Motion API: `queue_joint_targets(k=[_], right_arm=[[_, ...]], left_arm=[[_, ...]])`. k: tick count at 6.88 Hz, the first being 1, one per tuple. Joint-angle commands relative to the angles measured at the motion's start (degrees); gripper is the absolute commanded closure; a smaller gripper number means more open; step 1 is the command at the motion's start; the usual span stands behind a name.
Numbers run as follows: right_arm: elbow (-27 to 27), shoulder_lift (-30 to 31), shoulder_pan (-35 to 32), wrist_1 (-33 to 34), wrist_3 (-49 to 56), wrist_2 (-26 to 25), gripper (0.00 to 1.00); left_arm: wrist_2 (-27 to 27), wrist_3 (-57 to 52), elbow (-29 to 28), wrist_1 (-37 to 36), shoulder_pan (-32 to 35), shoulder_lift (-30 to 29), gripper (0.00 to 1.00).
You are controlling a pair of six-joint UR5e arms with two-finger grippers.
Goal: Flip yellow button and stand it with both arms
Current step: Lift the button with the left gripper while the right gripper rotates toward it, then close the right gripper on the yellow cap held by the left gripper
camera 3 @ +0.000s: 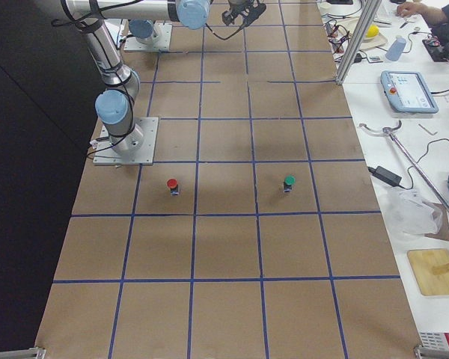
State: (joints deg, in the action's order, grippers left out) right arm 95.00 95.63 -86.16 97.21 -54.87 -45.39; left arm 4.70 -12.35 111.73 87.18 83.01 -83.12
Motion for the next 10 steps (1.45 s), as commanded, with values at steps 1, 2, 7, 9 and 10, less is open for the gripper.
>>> queue_joint_targets(k=[1,2,7,9,10], right_arm=[[0.8,-0.09,-0.49,6.28,-11.17,5.22,0.0],[0.89,-0.09,-0.85,7.02,-11.92,6.71,0.0],[4.15,-0.01,-4.46,7.55,-14.29,8.21,0.0],[3.97,0.52,-4.46,7.47,-14.83,8.74,0.0],[3.88,0.44,-4.02,7.47,-14.83,8.83,0.03]], left_arm=[[-1.8,-0.13,0.94,-0.17,0.05,-0.02,0.85],[-1.71,-0.13,1.03,-0.26,0.05,-0.02,0.85],[-1.45,-0.22,1.03,-0.52,0.05,-0.46,0.85],[-1.45,-0.22,0.94,-0.87,0.05,-0.72,0.85],[-1.36,-0.13,0.85,-0.96,0.05,-0.81,0.85]])
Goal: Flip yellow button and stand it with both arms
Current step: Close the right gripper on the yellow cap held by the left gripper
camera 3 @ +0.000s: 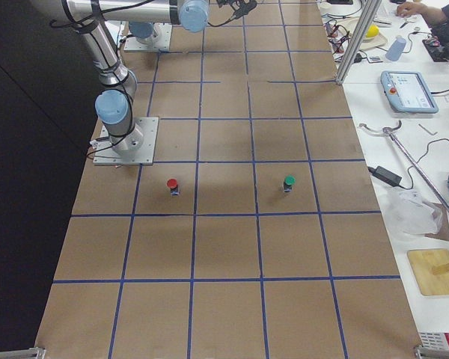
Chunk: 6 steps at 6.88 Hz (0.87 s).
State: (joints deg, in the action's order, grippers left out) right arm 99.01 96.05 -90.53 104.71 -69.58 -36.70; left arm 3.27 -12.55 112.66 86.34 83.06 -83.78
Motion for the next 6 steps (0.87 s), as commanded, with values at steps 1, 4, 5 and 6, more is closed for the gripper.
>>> queue_joint_targets(k=[1,4,5,6], right_arm=[[-0.22,0.27,0.35,-0.03,-0.38,0.14,0.08],[-0.13,0.27,0.18,-0.03,-0.38,0.32,0.52],[-0.22,0.27,0.35,0.06,-0.3,0.4,0.66],[-0.22,0.27,0.35,0.06,-0.3,0.4,0.71]], left_arm=[[-0.02,0.07,-0.08,-0.12,0.0,-0.16,0.85],[0.07,0.07,0.01,-0.12,0.0,-0.16,0.85],[0.15,0.07,0.01,-0.12,0.0,-0.07,0.85],[0.42,0.42,0.01,-0.04,0.0,-0.07,0.73]])
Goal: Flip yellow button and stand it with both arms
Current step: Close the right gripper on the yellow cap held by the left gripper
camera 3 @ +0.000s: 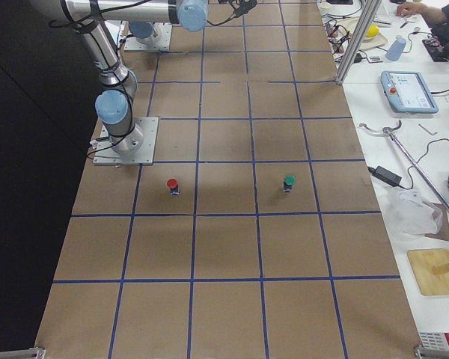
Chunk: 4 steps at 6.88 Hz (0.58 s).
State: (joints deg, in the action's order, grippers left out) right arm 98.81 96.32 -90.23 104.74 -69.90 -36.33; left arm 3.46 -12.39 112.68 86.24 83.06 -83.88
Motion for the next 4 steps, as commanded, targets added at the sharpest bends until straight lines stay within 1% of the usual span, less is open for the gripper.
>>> queue_joint_targets(k=[1,2,3,4], right_arm=[[-0.02,0.0,0.05,0.02,-0.06,0.03,0.72],[-0.11,-0.08,0.22,0.11,-0.06,0.03,0.72],[-0.54,-0.26,0.49,0.2,0.02,-0.32,0.72],[-1.68,-0.35,1.79,0.03,0.29,-1.02,0.72]], left_arm=[[0.4,0.26,-0.09,0.07,0.0,0.21,0.62],[0.49,0.61,-0.18,0.07,0.0,0.3,0.49],[0.58,2.18,-0.09,0.07,0.0,0.21,0.24],[0.67,2.37,-0.18,0.07,0.0,0.3,0.24]])
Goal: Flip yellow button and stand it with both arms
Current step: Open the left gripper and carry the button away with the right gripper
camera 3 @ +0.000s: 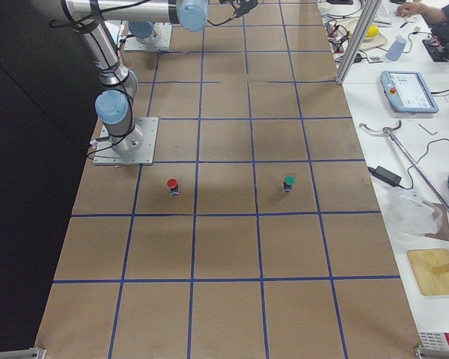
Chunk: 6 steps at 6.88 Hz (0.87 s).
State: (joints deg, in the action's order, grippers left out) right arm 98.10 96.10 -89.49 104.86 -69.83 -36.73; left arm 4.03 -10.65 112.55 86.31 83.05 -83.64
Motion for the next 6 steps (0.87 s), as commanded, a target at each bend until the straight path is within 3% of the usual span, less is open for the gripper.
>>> queue_joint_targets(k=[1,4,6], right_arm=[[-1.68,-0.13,2.9,-0.19,1.09,-1.06,0.72],[-1.25,-0.04,8.54,-1.15,20.27,-7.45,0.72],[-0.98,-0.39,9.59,-6.48,42.64,-20.68,0.72]], left_arm=[[0.19,0.63,-0.32,0.09,0.0,0.06,0.24],[14.72,0.98,-2.85,0.0,-0.43,0.15,0.24],[33.16,3.79,-7.68,0.0,-0.52,-2.04,0.24]])
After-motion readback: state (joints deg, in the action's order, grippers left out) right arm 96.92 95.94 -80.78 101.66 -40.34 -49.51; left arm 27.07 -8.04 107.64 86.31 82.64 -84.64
